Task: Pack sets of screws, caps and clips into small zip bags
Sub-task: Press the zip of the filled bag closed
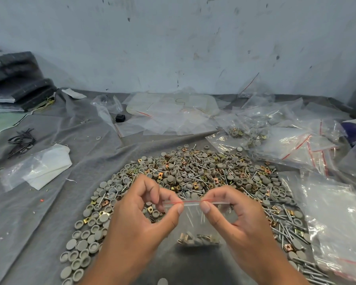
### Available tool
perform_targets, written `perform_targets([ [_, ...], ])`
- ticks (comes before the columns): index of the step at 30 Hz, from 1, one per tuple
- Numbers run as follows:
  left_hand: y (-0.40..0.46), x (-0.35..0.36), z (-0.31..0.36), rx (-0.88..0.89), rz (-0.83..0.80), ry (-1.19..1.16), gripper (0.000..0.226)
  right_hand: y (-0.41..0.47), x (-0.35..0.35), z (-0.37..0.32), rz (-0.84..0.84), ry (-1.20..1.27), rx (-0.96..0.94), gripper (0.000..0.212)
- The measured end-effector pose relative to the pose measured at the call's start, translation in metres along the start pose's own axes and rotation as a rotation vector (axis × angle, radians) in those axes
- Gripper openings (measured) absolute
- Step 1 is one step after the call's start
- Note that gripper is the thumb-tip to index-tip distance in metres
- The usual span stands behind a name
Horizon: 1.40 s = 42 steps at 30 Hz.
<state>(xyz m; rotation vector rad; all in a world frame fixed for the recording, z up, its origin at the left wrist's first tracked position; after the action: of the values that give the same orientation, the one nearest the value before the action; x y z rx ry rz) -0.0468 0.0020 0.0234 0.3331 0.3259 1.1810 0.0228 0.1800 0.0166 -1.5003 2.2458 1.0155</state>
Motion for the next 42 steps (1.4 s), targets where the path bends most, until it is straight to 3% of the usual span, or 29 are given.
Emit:
perform_targets([
  [4, -0.002, 0.005, 0.001, 0.045, -0.029, 0.014, 0.035, -0.001, 0.000, 0.002, -0.059, 0.021, 0.000, 0.019],
  [15, 0.000, -0.005, -0.007, 0.007, 0.024, -0.012, 0.047, 0.002, -0.006, 0.006, 0.004, -0.013, 0.006, 0.024],
  [21, -0.002, -0.001, -0.012, -0.008, -0.069, 0.040, 0.037, 0.002, -0.011, 0.006, -0.127, -0.060, -0.008, 0.019],
  [25, 0.000, -0.005, -0.018, -0.046, -0.019, -0.071, 0.056, 0.017, -0.023, -0.004, -0.184, -0.112, -0.008, 0.007],
  [28, 0.002, -0.011, -0.019, -0.070, 0.061, -0.137, 0.052, 0.055, -0.046, -0.006, -0.089, -0.026, 0.070, 0.005],
  [35, 0.003, -0.005, -0.014, -0.104, 0.065, -0.119, 0.035, 0.159, -0.165, 0.087, 0.512, 0.090, 0.513, 0.017],
  [39, 0.003, -0.004, -0.012, -0.114, 0.026, -0.077, 0.036, 0.137, -0.198, 0.163, 0.386, -0.136, 0.798, 0.017],
  [42, 0.002, -0.005, -0.011, -0.121, 0.013, -0.057, 0.039, 0.090, -0.211, 0.167, 0.370, -0.290, 0.726, 0.015],
])
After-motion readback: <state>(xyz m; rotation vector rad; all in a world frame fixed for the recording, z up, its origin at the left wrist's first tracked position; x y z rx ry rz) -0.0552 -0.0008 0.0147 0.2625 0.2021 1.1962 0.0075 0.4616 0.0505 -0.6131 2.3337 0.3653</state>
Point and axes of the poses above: each hand's wrist, its own y-axis towards the middle knuckle, its own x-axis out of the palm, z = x × y, the point moved 5 cm from there along y, towards the middle knuckle, and after that the axes turned 13 degrees about -y, right-handed, at the moved point
